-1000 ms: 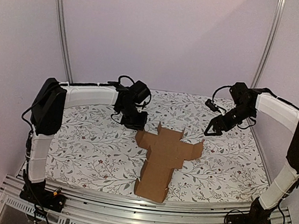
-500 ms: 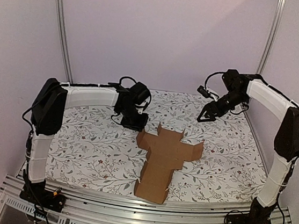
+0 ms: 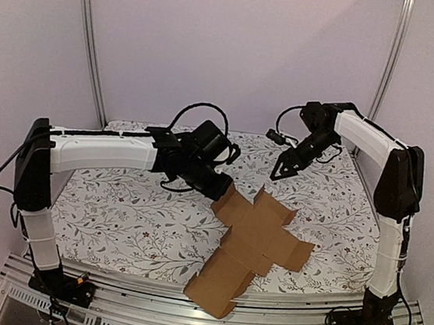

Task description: Fold the paper box

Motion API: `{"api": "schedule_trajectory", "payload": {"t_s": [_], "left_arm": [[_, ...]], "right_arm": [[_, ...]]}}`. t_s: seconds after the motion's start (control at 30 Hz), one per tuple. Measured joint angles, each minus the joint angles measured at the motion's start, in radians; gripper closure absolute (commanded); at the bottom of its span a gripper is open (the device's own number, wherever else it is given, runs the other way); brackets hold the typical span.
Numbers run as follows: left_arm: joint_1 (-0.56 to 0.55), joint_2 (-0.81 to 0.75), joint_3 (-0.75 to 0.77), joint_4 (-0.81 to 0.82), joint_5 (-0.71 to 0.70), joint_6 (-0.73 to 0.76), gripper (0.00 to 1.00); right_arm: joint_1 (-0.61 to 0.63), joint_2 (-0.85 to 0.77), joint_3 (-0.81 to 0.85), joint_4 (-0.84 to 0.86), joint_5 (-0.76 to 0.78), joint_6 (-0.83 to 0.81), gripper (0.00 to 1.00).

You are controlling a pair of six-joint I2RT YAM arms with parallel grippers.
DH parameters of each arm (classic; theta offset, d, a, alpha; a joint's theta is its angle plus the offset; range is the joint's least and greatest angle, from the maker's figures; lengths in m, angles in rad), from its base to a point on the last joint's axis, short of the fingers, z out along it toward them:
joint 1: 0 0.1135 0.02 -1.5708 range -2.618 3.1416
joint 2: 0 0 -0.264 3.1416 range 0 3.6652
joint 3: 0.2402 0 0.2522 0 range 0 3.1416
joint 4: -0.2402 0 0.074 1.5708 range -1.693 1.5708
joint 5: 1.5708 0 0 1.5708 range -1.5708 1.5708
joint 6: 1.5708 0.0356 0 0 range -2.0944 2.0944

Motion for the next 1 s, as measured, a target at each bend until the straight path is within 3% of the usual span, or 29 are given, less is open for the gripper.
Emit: {"api": "schedule_trajectory", "payload": {"t_s": [0.3, 0.5, 0.73, 1.0], "left_arm": [[-0.002, -0.091, -0.18, 0.133, -0.051, -0.019, 1.0], [-0.008, -0.116, -0.202, 0.201, -0.042, -0.011, 1.0], [-0.012, -0.123, -0.228, 0.239, -0.042, -0.006, 1.0], [-0.012, -0.145, -0.238, 0.267, -0.073, 0.0, 1.0]], "right_arm": [[0.004, 0.088, 0.023, -0.068, -0.043, -0.048, 0.2], [0.004, 0.099, 0.024, -0.078, -0.047, -0.064, 0.21], [0.004, 0.193, 0.085, -0.083, -0.091, -0.106, 0.35], [0.004, 0.211, 0.084, -0.087, -0.152, -0.193, 0.66]]}}
